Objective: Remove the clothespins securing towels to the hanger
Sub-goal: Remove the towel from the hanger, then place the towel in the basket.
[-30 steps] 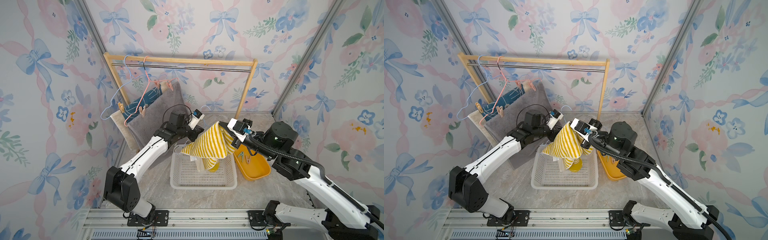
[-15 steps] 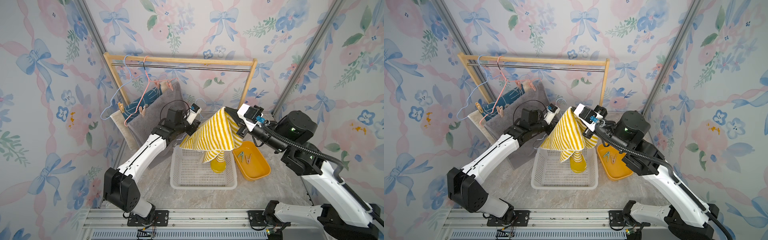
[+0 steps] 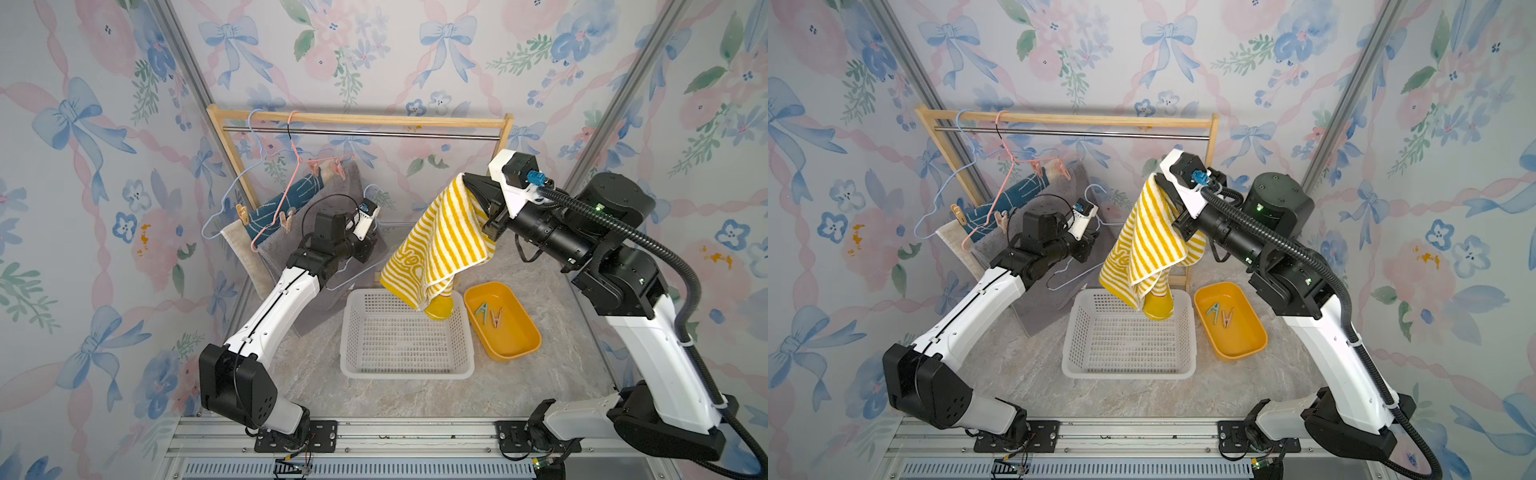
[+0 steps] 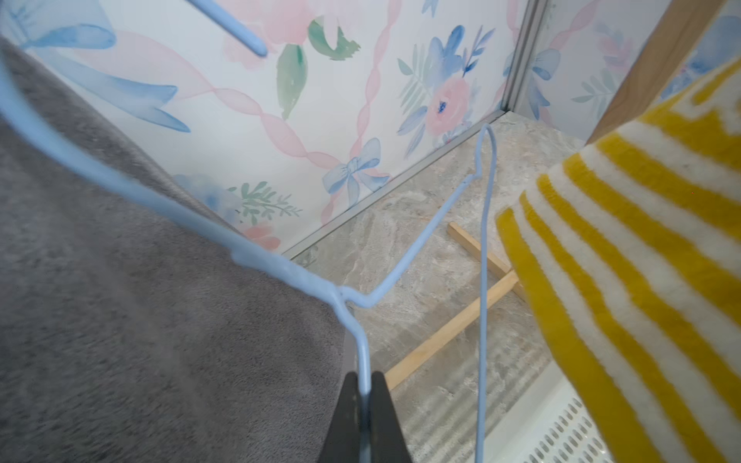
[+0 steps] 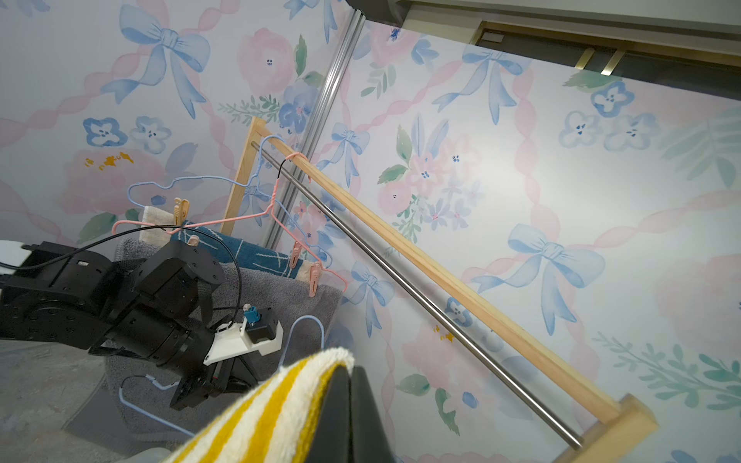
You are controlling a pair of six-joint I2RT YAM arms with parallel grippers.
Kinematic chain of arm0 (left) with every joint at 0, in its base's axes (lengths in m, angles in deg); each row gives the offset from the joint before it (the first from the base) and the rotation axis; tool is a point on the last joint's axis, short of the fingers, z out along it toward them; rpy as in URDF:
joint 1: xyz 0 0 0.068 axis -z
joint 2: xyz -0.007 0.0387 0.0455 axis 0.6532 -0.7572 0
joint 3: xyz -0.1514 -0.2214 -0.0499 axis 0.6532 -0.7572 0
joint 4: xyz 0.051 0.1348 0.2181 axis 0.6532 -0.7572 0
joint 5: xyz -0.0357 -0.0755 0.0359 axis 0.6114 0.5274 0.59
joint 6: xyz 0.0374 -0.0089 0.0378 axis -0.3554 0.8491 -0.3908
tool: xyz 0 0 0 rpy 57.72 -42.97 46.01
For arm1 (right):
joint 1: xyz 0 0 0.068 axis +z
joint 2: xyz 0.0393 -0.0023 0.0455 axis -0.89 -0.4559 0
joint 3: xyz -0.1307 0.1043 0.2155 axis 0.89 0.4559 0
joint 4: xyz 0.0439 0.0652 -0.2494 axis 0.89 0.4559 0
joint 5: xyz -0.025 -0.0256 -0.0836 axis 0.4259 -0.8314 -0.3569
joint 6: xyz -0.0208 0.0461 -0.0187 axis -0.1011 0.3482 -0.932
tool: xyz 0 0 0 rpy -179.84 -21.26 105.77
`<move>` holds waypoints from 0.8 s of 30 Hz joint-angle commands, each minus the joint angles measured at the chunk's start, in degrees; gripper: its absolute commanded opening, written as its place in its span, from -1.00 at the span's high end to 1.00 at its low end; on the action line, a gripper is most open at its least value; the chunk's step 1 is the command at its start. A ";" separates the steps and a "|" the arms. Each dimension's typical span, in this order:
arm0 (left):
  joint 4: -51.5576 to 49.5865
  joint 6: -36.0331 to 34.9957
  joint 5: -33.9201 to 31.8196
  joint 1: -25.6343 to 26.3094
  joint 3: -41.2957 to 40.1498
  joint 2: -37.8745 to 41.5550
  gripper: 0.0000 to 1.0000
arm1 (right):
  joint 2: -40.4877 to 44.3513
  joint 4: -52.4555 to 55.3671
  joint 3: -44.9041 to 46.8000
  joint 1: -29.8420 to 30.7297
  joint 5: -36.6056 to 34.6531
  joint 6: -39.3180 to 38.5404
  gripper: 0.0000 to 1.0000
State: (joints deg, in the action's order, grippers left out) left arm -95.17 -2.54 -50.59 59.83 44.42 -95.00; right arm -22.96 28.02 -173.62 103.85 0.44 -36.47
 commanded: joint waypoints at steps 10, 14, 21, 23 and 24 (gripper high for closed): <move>5.31 1.08 0.25 -2.13 1.45 8.63 1.00 | 0.60 0.00 2.29 -2.07 5.47 5.86 1.00; 5.41 0.63 -4.65 -2.09 1.47 10.31 1.00 | -0.07 1.55 5.28 0.64 5.11 4.92 1.00; 6.02 1.12 -7.64 -2.08 0.59 12.89 1.00 | 0.08 -0.24 17.50 4.57 2.55 5.08 1.00; 6.06 1.15 -7.66 -2.09 0.28 13.23 1.00 | -0.13 -1.58 21.70 4.68 1.34 5.59 1.00; 6.22 1.31 -7.60 -2.11 0.11 13.30 1.00 | -0.41 -2.20 23.81 4.68 0.69 5.93 1.00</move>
State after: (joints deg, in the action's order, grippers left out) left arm -90.86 -1.47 -57.02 57.71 44.53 -82.83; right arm -22.94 28.44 -153.40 108.04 3.63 -31.96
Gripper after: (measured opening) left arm 0.058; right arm 0.052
